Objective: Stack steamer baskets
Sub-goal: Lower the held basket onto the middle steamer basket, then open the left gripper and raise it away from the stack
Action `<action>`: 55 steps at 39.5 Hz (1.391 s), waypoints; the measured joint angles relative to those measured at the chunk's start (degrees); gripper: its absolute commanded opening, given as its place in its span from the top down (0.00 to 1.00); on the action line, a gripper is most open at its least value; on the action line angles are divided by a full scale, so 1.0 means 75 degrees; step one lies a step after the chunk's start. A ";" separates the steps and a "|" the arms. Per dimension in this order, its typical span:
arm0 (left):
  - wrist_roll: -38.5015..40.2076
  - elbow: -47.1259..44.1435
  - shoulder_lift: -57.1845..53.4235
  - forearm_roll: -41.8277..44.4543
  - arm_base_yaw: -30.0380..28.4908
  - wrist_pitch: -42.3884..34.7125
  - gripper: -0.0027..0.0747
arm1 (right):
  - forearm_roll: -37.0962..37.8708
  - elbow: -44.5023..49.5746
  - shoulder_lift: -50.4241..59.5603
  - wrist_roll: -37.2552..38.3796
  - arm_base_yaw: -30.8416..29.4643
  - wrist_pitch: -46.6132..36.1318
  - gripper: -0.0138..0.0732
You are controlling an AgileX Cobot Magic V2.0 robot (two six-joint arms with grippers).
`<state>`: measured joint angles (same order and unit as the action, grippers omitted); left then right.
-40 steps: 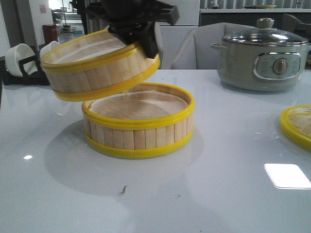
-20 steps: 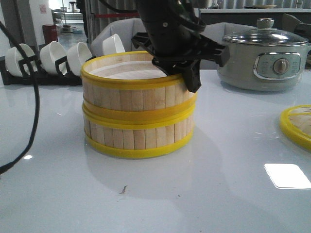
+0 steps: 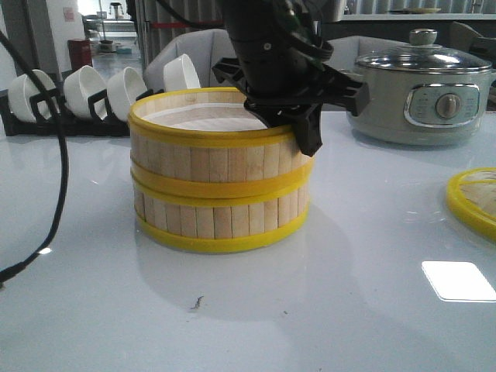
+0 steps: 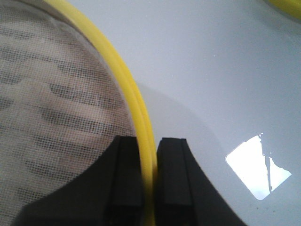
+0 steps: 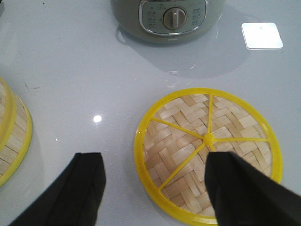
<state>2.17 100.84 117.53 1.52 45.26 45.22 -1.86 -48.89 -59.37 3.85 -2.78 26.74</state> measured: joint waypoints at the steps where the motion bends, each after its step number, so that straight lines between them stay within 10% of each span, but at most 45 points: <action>1: 0.0000 0.0000 0.0000 0.0014 0.0000 0.0005 0.85 | 0.0000 0.0000 0.0000 0.0000 0.0000 0.0000 0.20; 27: 0.0000 0.0000 0.0000 0.0178 -0.0032 0.0018 0.84 | 0.0000 0.0000 0.0000 0.0000 0.0000 0.0000 0.20; 41: -0.0030 0.0017 0.0000 0.0285 -0.0032 -0.0083 0.39 | 0.0000 0.0000 0.0000 0.0000 0.0000 0.0000 0.20; 55: -0.0030 0.0272 -0.0132 0.0315 -0.0032 0.0066 0.41 | 0.0000 0.0000 0.0000 0.0000 0.0000 0.0000 0.20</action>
<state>1.94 102.88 116.54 3.88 45.02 45.71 -1.86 -48.89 -59.37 3.85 -2.78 26.74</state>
